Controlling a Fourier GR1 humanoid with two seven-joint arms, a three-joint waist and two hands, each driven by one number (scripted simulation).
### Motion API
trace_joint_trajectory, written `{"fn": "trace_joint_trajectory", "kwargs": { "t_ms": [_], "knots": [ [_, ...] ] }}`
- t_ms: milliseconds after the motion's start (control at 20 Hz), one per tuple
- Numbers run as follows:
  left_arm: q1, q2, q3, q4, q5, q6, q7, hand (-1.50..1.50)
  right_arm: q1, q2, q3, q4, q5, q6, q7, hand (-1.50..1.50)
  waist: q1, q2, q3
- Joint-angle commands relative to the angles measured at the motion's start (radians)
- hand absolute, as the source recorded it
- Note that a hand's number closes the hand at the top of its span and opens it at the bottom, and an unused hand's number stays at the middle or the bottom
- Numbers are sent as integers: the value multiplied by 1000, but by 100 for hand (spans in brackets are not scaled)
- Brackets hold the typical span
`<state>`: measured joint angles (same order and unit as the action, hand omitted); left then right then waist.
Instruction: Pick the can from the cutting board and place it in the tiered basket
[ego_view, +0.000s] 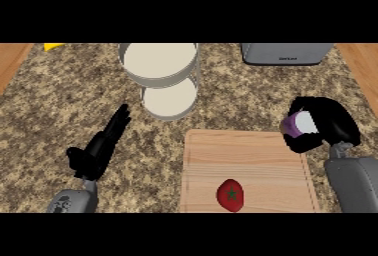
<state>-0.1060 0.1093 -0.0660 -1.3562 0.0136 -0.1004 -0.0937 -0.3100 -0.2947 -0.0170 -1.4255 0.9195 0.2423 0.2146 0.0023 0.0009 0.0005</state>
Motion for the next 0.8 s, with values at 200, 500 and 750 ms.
{"fn": "trace_joint_trajectory", "kwargs": {
  "t_ms": [200,500,750],
  "knots": [
    [-8,-13,7,8,-7,20,9,0,-150,96,-122,-191,-219,22,39,150,-7,-4,-1],
    [-30,-7,7,-5,-9,1,35,0,-369,122,-95,-202,-241,100,214,150,5,-2,-1],
    [-37,22,30,7,8,-35,20,0,-631,162,-132,-114,-273,128,415,150,9,-1,-1]
  ]
}}
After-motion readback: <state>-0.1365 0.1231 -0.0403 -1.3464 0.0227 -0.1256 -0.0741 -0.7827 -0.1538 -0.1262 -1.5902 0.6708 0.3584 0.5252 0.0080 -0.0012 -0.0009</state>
